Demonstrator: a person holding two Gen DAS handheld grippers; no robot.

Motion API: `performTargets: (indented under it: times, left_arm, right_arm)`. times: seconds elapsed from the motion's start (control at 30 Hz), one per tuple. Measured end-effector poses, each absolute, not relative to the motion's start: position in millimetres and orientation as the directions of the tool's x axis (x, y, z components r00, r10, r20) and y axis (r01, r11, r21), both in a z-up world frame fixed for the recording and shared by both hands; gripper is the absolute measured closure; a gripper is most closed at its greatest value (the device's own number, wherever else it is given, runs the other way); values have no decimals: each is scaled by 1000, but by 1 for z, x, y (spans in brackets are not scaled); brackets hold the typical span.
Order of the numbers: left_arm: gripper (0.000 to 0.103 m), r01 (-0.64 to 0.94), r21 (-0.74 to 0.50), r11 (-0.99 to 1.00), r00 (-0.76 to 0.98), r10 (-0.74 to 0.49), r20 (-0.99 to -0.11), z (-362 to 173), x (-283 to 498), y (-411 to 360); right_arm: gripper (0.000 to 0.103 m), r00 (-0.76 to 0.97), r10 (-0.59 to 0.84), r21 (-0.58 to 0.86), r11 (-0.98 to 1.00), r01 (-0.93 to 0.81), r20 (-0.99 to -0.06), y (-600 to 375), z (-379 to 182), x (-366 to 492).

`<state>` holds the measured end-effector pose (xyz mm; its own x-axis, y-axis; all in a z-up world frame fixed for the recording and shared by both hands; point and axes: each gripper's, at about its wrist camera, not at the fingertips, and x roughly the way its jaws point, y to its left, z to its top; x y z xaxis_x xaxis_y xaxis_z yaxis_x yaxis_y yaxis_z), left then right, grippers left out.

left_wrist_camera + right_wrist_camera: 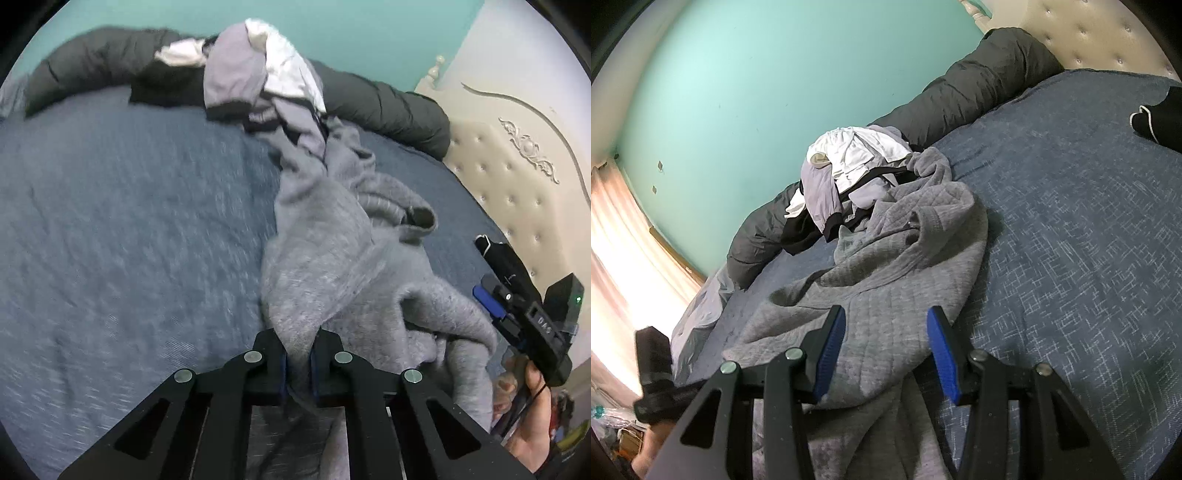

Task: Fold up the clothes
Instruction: 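Grasp the sweatshirt fabric with the left gripper and pull it toward the right gripper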

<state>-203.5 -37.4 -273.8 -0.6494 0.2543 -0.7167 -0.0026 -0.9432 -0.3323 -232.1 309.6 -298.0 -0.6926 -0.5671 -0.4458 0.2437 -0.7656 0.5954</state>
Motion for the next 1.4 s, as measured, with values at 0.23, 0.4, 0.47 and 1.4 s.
performTargets:
  times: [0.23,0.4,0.47,1.4]
  left_arm:
    - [95,55,-263,-963,-709,148,-690,-220,-200,-81]
    - [96,125,-182,-975,-759,24,-651,-173,-195,-120]
    - [96,173,-168,-970,-773,-28,-633,-162,-193,-139]
    - [70,322,-143,-936,-650,-109,-752,-234,-195,-182]
  right_arm:
    - [56,-682,-586,603,-753,261,-437,309,-294,-233]
    - [54,-673,-600,613,-743,269,-432,307,-293,-233]
    - [53,-671,-603,615,-741,270,-431,306,-293,-233]
    - [53,-631,-622,608,-741,283,-464,289,-305,-237]
